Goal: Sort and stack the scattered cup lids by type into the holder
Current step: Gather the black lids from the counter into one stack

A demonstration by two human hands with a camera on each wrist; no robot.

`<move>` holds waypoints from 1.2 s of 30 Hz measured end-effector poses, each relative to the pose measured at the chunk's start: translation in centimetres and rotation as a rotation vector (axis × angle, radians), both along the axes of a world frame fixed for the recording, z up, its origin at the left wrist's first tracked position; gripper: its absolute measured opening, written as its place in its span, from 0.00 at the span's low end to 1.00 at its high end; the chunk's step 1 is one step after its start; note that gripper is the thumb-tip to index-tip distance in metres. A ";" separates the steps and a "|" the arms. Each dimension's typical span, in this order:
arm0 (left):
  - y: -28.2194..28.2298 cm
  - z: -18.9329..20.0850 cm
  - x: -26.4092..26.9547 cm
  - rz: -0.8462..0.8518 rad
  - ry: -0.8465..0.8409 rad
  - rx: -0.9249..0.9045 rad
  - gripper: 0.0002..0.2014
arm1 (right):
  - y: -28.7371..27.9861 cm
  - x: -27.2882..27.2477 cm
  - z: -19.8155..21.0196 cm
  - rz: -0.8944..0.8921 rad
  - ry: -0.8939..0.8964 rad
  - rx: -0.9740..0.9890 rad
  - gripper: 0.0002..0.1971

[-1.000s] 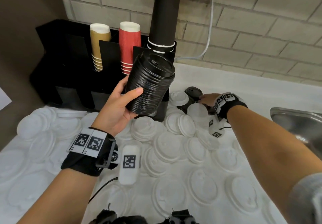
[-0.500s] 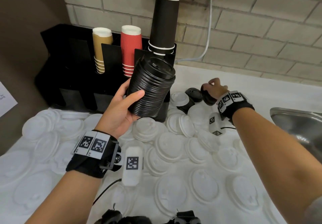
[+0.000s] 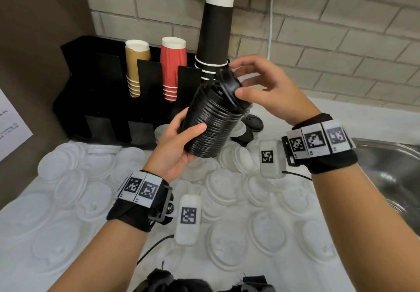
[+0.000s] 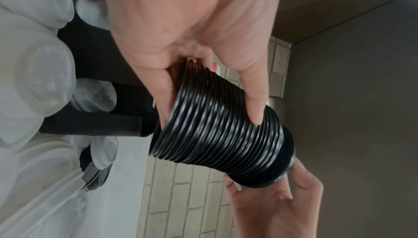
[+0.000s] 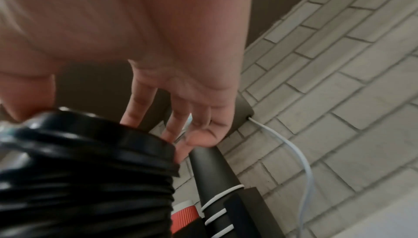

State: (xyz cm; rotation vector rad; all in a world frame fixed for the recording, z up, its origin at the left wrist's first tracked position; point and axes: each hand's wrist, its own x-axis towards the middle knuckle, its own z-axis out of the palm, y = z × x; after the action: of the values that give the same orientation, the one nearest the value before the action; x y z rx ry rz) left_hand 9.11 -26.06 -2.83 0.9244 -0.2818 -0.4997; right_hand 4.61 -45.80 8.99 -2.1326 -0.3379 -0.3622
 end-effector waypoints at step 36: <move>-0.2 0.7 0.0 -0.029 0.023 -0.057 0.38 | 1.6 0.5 0.9 0.117 0.073 -0.179 0.25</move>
State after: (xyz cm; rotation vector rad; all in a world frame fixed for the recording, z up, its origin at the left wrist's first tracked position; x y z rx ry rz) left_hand 9.14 -26.28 -2.16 0.8601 -0.2873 -0.5262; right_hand 5.16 -44.19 9.85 -2.2824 -0.4652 -0.1923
